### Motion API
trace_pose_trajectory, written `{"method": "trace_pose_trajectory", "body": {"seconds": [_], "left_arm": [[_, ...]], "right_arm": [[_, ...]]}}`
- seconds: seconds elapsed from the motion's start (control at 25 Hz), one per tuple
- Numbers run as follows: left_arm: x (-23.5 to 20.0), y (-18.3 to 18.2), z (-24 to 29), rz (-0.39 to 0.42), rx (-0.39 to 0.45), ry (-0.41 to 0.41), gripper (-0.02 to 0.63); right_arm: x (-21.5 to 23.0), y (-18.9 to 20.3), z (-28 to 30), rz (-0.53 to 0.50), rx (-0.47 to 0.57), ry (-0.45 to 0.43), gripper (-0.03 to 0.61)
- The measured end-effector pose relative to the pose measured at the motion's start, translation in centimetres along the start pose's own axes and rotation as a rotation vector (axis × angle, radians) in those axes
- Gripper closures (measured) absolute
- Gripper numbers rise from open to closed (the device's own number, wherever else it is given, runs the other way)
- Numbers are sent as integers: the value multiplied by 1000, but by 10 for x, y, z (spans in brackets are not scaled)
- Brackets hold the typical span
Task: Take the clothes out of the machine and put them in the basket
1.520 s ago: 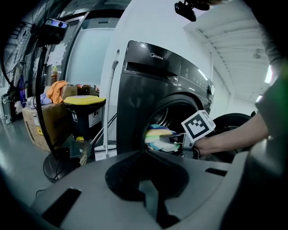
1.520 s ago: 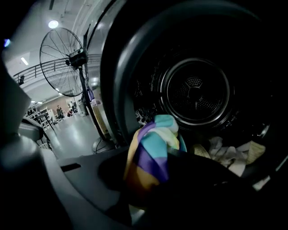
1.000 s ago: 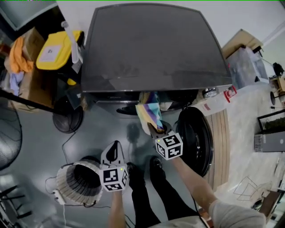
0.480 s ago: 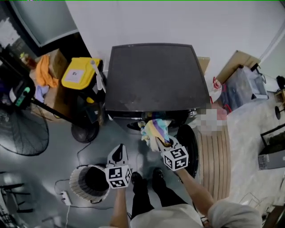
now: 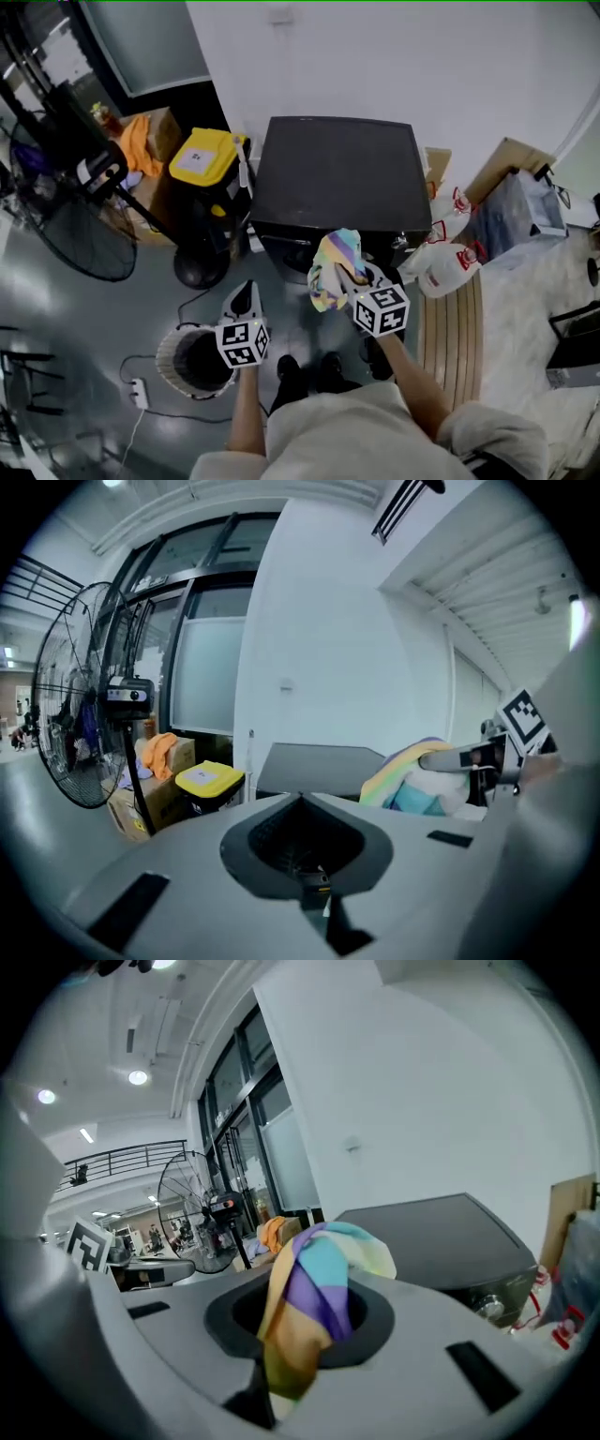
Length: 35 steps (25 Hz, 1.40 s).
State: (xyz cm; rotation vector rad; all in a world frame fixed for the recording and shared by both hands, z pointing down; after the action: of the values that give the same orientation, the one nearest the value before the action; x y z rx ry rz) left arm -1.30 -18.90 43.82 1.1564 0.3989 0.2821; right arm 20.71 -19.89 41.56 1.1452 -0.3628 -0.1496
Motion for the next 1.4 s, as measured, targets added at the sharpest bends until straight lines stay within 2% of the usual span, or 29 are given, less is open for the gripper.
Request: {"method": "trace_pose_trajectory", "body": {"seconds": [0.2,0.36,0.64,0.92,1.2,1.4], "left_arm": [[-2,-25,-37,-6,53,-57,595],[-15,-30,-72,-22,82,-128,595],[-55,-24,-135,-61,109,-270,595],[-121,-3,-238,-112,142,-442,595],[-195,37,-365,-178,145,-608,595],[-232,69,-439,-228,147,-706,595]], "right_arm": [[-26,-38,-23,-85,55,-63,492],[-54,-56,-29,-128,83,-136,492],[-121,-60,-12,-152,73,-278,492],[-250,-40,1,-211,44,-475,492],[-410,-5,8,-264,3,-659,491],[-500,26,5,-288,-33,-761,491]]}}
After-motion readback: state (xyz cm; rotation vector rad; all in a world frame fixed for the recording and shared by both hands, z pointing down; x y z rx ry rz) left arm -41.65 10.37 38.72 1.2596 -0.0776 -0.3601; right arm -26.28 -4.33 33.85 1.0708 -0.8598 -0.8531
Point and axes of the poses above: the fingertips, and each gripper's own axes: z forward along the fingers, x to its right, y out of its underside, the point moved 1 cm from there along -z, backward along the fingers, and after that the axes turned 7 degrees about y, right-handed, at the moved point
